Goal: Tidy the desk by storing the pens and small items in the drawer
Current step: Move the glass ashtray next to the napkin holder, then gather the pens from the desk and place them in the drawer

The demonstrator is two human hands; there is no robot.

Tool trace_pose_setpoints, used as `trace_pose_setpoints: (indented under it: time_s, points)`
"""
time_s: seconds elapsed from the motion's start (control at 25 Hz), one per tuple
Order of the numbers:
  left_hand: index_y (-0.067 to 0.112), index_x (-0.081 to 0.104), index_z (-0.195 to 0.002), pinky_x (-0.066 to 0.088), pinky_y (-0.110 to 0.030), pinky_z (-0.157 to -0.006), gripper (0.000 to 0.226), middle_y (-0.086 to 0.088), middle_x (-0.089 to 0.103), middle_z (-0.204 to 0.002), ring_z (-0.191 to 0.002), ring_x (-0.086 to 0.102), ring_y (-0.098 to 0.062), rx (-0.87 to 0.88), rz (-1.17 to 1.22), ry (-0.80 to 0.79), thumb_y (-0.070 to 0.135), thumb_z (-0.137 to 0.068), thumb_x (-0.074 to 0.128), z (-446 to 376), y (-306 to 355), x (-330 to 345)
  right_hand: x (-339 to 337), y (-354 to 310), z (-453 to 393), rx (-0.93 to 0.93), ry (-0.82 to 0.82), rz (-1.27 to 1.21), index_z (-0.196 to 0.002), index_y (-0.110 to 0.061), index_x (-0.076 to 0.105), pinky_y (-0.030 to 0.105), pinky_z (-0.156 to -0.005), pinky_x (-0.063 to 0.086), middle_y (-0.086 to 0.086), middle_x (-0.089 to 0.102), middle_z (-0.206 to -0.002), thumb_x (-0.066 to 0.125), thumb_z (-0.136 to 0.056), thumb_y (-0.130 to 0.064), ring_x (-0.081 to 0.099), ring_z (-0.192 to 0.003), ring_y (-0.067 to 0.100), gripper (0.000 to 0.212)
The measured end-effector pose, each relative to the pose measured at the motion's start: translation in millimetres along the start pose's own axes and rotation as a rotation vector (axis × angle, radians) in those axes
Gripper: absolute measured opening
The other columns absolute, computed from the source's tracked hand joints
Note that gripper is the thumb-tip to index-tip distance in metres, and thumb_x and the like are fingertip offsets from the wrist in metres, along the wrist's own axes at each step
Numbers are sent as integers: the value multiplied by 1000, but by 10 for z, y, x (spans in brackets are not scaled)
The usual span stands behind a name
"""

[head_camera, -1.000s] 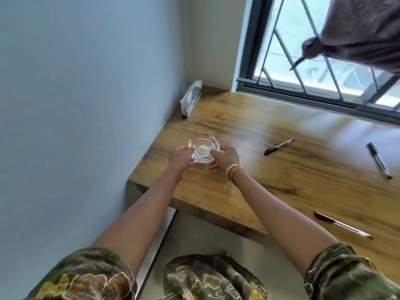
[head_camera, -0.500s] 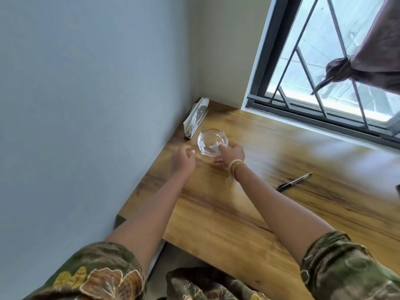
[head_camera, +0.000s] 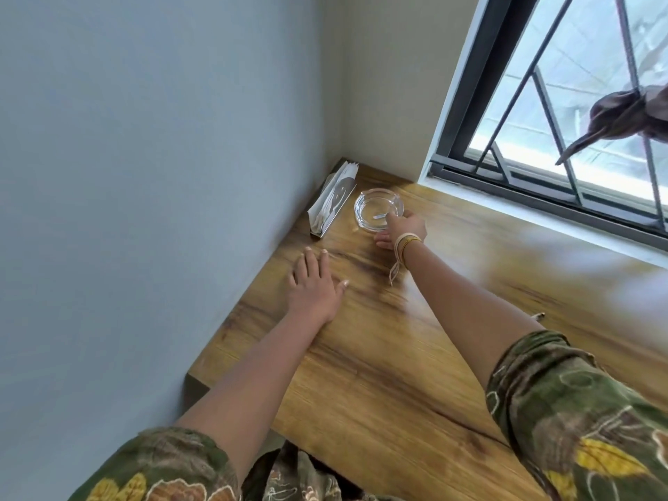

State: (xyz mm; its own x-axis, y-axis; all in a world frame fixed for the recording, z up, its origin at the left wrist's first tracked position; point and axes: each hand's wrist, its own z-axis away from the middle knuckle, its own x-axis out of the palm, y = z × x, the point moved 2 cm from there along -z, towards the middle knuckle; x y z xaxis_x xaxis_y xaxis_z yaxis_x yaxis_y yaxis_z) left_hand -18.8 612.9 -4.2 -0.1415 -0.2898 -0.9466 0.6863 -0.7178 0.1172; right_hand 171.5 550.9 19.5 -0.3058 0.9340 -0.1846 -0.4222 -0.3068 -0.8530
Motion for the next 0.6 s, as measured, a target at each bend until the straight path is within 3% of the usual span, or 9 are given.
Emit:
trace_pose_setpoints:
  time_s: [0.2, 0.4, 0.52, 0.6]
  points:
    - [15, -3, -154, 9, -53, -116, 74, -18, -6, -161, -148, -2, -33, 15, -38, -20, 56, -98, 24, 34, 24, -52, -1, 17, 9, 17, -42, -37, -141, -22, 41, 39, -57, 60, 20, 72, -87, 51, -93, -18, 71, -62, 27, 49]
    - [13, 31, -143, 6, -54, -117, 55, -18, 24, -153, -144, 17, -33, 127, 13, 195, 41, -97, 43, 347, 118, -35, -190, 267, 362, -110, -27, 88, -137, -15, 37, 30, -44, 55, 15, 71, -82, 47, -95, -25, 67, -55, 22, 44]
    - [14, 39, -137, 3, -55, -117, 47, -18, 30, -148, -143, 20, -32, 207, 39, 203, 34, -95, 47, 627, 203, 68, -410, 549, 743, -325, -3, 353, -126, -15, 51, 38, -67, 58, 10, 70, -83, 49, -91, -20, 68, -73, 24, 35]
    - [13, 43, -132, 4, -57, -116, 44, -17, 35, -144, -141, 23, -33, 262, 19, 193, 33, -93, 50, 825, 280, 126, -611, 735, 1009, -451, 47, 543, -114, -15, 61, 36, -77, 53, 11, 70, -89, 49, -89, -17, 66, -86, 28, 28]
